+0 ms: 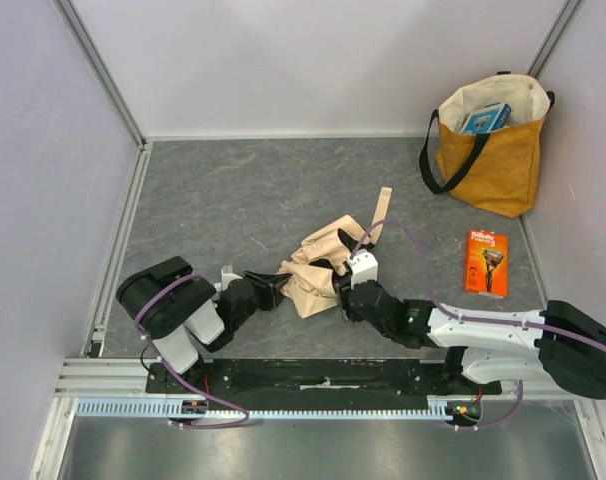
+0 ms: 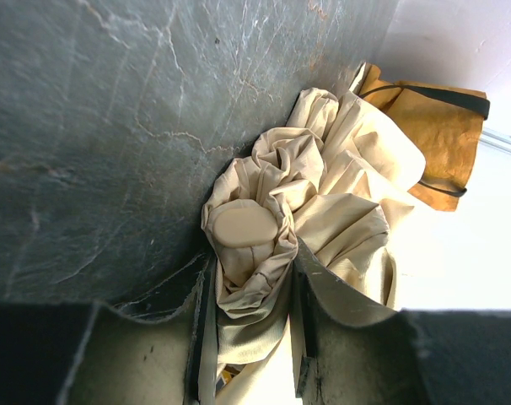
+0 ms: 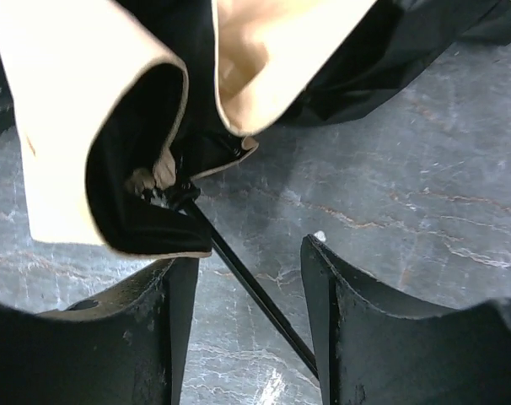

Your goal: Put away the umbrella

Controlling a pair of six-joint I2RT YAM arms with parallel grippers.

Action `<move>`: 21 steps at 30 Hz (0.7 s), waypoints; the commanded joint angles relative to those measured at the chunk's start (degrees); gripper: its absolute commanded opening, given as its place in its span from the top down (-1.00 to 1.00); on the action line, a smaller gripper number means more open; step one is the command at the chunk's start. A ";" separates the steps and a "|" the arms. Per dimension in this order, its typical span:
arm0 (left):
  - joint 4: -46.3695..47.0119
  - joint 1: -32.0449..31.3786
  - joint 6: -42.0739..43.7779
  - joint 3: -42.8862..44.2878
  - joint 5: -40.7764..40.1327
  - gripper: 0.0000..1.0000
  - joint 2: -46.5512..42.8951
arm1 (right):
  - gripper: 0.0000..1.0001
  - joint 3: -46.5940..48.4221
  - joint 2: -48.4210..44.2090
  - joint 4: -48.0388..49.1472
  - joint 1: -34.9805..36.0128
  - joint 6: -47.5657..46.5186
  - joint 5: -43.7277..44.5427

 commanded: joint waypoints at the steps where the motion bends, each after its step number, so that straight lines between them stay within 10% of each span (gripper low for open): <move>1: -6.39 0.03 -1.69 -7.44 1.56 0.96 0.58 | -0.14 10.95 2.26 -17.69 -0.41 3.89 4.88; 6: -10.70 0.03 -1.52 -6.56 1.82 0.97 -1.80 | -0.35 19.05 -1.85 -29.67 2.57 0.65 3.84; 15: -13.07 0.03 -0.73 -6.20 1.47 0.96 -4.26 | -0.47 17.12 -3.28 -15.45 2.49 4.67 -15.95; 21: -13.95 0.03 -0.29 -6.21 1.39 0.96 -4.79 | 0.17 17.31 3.23 -6.50 2.49 5.84 -14.45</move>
